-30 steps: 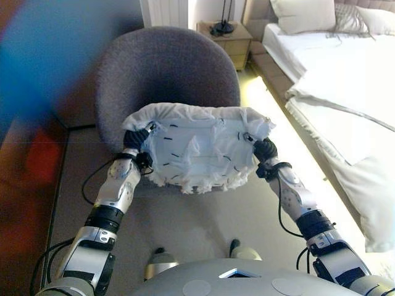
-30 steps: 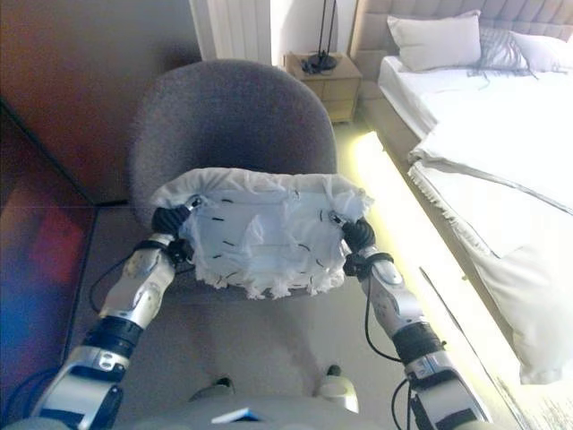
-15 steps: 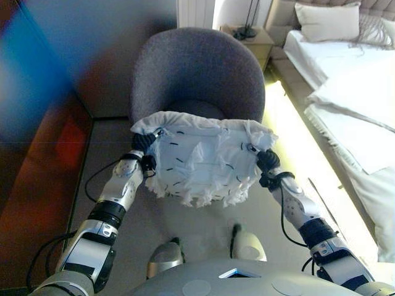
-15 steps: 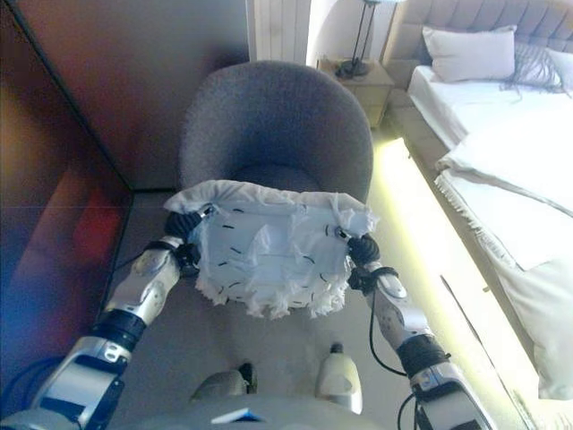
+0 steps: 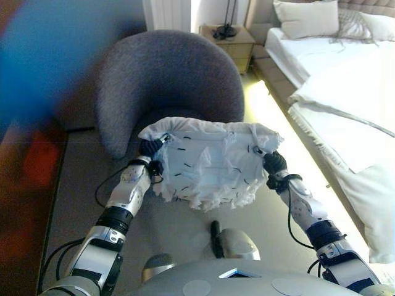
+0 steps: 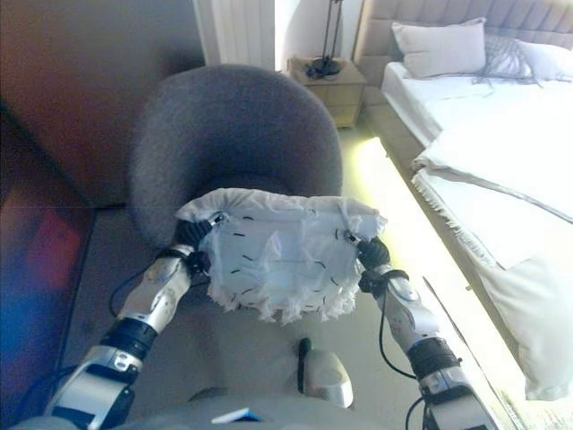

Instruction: Pick up the cushion and take it to the sofa

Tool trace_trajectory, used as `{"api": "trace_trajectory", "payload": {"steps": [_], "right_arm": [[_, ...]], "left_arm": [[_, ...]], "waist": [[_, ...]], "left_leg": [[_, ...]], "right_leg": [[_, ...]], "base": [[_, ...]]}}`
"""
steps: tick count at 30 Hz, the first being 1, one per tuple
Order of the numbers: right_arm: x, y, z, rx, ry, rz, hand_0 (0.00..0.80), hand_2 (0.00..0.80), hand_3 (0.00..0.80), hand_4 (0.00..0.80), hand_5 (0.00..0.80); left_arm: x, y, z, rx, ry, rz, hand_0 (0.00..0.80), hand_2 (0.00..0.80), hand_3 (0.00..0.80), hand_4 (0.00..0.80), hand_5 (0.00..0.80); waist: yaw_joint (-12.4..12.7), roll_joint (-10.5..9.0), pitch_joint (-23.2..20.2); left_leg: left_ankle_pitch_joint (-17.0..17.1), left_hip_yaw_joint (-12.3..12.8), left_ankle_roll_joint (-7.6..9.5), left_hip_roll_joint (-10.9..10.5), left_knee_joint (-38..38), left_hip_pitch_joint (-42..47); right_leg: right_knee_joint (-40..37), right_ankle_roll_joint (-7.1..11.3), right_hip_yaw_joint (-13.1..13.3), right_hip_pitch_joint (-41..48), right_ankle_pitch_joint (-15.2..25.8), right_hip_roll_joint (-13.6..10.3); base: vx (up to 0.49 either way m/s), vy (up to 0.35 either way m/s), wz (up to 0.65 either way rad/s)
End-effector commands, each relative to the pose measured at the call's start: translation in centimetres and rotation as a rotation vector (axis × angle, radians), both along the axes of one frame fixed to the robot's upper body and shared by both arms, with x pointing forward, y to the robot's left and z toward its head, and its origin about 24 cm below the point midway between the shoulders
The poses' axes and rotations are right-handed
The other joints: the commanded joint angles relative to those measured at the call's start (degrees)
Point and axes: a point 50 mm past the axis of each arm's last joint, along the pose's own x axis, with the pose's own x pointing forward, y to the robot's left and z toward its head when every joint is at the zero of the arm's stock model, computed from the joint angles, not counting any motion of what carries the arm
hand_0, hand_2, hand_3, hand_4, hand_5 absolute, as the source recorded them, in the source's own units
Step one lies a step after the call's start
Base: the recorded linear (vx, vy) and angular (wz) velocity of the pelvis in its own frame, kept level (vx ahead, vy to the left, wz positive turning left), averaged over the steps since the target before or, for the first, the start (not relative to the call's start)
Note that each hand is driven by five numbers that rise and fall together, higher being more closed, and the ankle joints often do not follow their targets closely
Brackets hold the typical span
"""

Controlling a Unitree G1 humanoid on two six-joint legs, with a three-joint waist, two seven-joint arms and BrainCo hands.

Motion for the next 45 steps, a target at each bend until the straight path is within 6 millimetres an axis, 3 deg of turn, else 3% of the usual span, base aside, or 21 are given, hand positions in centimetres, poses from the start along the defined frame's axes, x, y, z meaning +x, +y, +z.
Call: {"api": "trace_trajectory", "payload": {"steps": [1,3,6,9,10,13,16,24,27,28,31,33,36,37,40,42,45], "right_arm": [[2.5,0.4,4.2,0.014,-0.198,0.073,0.800,0.800,0.800,0.800,0.800],[2.5,0.3,4.1,0.026,-0.206,0.066,0.800,0.800,0.800,0.800,0.800],[3.2,0.3,4.5,0.041,-0.201,0.036,0.800,0.800,0.800,0.800,0.800],[3.6,0.6,4.6,0.048,-0.184,0.020,0.800,0.800,0.800,0.800,0.800],[3.7,0.8,4.6,0.048,-0.181,0.025,0.800,0.800,0.800,0.800,0.800],[3.7,1.5,4.5,0.061,-0.178,0.031,0.800,0.800,0.800,0.800,0.800],[3.5,2.3,4.1,0.037,-0.171,0.058,0.800,0.800,0.800,0.800,0.800],[3.0,4.2,3.9,0.064,-0.178,0.039,0.800,0.800,0.800,0.800,0.800],[3.0,4.9,3.8,0.063,-0.193,0.031,0.800,0.800,0.800,0.800,0.800],[3.0,5.4,3.9,0.068,-0.200,0.027,0.800,0.800,0.800,0.800,0.800],[2.6,5.8,3.5,0.070,-0.188,0.023,0.800,0.800,0.800,0.800,0.800],[2.5,5.7,3.1,0.051,-0.175,0.020,0.800,0.800,0.800,0.800,0.800],[2.7,5.3,3.0,0.059,-0.164,0.006,0.800,0.800,0.800,0.800,0.800],[2.7,5.1,3.0,0.068,-0.163,0.010,0.800,0.800,0.800,0.800,0.800],[2.7,5.0,3.3,0.088,-0.167,0.023,0.800,0.800,0.800,0.800,0.800],[3.0,5.0,3.6,0.094,-0.167,0.038,0.800,0.800,0.800,0.800,0.800],[2.9,4.7,3.2,0.096,-0.154,0.051,0.800,0.800,0.800,0.800,0.800]], "left_arm": [[1.3,-0.5,5.0,-0.067,-0.254,0.009,0.800,0.800,0.800,0.800,0.800],[1.5,-0.8,5.2,-0.074,-0.263,0.001,0.800,0.800,0.800,0.800,0.800],[1.8,-0.8,5.4,-0.078,-0.271,-0.026,0.800,0.800,0.800,0.800,0.800],[1.9,-0.4,5.4,-0.083,-0.259,-0.033,0.800,0.800,0.800,0.800,0.800],[1.9,-0.3,5.3,-0.086,-0.252,-0.028,0.800,0.800,0.800,0.800,0.800],[2.0,-0.2,4.9,-0.080,-0.239,-0.013,0.800,0.800,0.800,0.800,0.800],[2.2,0.2,4.6,-0.077,-0.240,0.009,0.800,0.800,0.800,0.800,0.800],[2.9,0.2,5.2,-0.058,-0.251,-0.010,0.800,0.800,0.800,0.800,0.800],[2.7,0.3,5.3,-0.027,-0.259,-0.032,0.800,0.800,0.800,0.800,0.800],[2.6,0.5,5.3,-0.015,-0.259,-0.040,0.800,0.800,0.800,0.800,0.800],[2.2,1.2,5.0,-0.048,-0.234,-0.034,0.800,0.800,0.800,0.800,0.800],[2.1,1.3,4.8,-0.058,-0.223,-0.039,0.800,0.800,0.800,0.800,0.800],[2.2,1.3,4.8,-0.061,-0.214,-0.034,0.800,0.800,0.800,0.800,0.800],[2.2,1.4,4.8,-0.063,-0.214,-0.021,0.800,0.800,0.800,0.800,0.800],[2.2,1.1,4.9,-0.054,-0.223,-0.004,0.800,0.800,0.800,0.800,0.800],[2.2,1.1,5.0,-0.049,-0.228,0.005,0.800,0.800,0.800,0.800,0.800],[1.6,1.0,4.3,-0.046,-0.213,0.017,0.800,0.800,0.800,0.800,0.800]], "waist": [[1.6,-2.00,-3.8],[2.0,-2.46,-3.0],[3.1,-2.83,-2.1],[4.1,-2.21,-2.1],[4.7,-1.69,-2.1],[5.8,-0.73,-2.1],[6.1,0.26,-2.6],[6.0,1.75,-2.5],[7.5,2.14,-1.8],[8.1,2.51,-1.4],[8.7,2.71,-1.1],[9.0,2.53,-1.3],[8.6,1.93,-1.0],[8.0,1.31,-0.8],[6.8,-0.12,0.4],[6.5,-0.82,0.8],[6.8,-1.03,0.0]], "left_leg": [[18.0,1.4,1.47,-0.2,19.0,-2.8],[16.1,0.0,2.87,0.2,20.6,-7.6],[14.9,-0.7,4.46,-0.2,12.7,-9.1],[16.8,-1.9,3.95,-0.9,-1.4,-7.4],[17.6,-3.3,3.36,-1.0,-7.4,-7.0],[17.8,-5.4,2.33,-1.3,-16.2,-6.5],[17.1,-4.6,1.98,-1.5,-21.2,-6.2],[16.1,-2.3,4.43,-4.3,-24.9,-5.0],[14.8,-1.3,6.41,-5.8,-24.2,-5.0],[14.3,-1.2,7.19,-6.5,-24.1,-4.7],[13.1,-0.9,8.31,-8.0,-23.9,-3.2],[12.5,-0.6,8.62,-8.4,-24.3,-2.2],[11.6,-0.3,8.14,-8.3,-24.3,-1.0],[10.8,0.3,7.61,-8.0,-24.1,-0.2],[8.3,1.5,6.71,-7.0,-23.3,1.6],[6.8,1.9,6.79,-6.7,-22.6,2.5],[5.9,2.0,6.86,-6.2,-21.6,3.6]], "right_leg": [[-7.3,2.61,0.2,4.0,2.7,-3.2],[-7.6,1.88,1.7,5.9,1.9,-3.0],[-7.3,1.86,2.9,7.8,0.4,-2.3],[-5.6,2.55,2.8,8.5,-1.4,-2.0],[-5.1,2.96,2.7,9.2,-2.2,-1.9],[-3.7,3.91,2.2,11.1,-4.6,-2.3],[-3.4,4.97,1.7,13.4,-6.5,-3.2],[1.0,7.34,-1.5,11.9,-6.6,-6.6],[9.7,7.89,-4.4,9.3,-4.3,-10.2],[16.8,7.55,-4.8,7.1,-2.0,-12.1],[25.2,6.93,-4.9,4.2,1.4,-14.7],[23.8,6.97,-5.1,3.8,2.5,-15.2],[14.5,7.99,-4.9,3.3,3.8,-14.6],[8.3,8.76,-4.7,1.9,5.5,-14.4],[-0.8,10.70,-5.0,-0.8,7.8,-14.3],[-2.8,11.45,-5.1,-1.8,8.2,-14.2],[-4.9,11.17,-5.8,0.5,6.0,-13.4]], "base": [[0.258,-0.142,-0.37],[0.232,-0.060,-0.38],[0.242,0.010,-0.08],[0.274,0.086,0.02],[0.251,0.083,-0.01],[0.257,0.095,-0.09],[0.225,0.107,-0.37],[0.145,0.178,-0.19],[0.101,0.222,0.06],[0.119,0.256,0.02],[0.161,0.205,-0.12],[0.218,0.078,-0.05],[0.217,-0.073,-0.03],[0.224,-0.156,-0.28],[0.203,-0.150,-0.40],[0.229,-0.113,-0.36],[0.285,-0.120,0.07]]}}
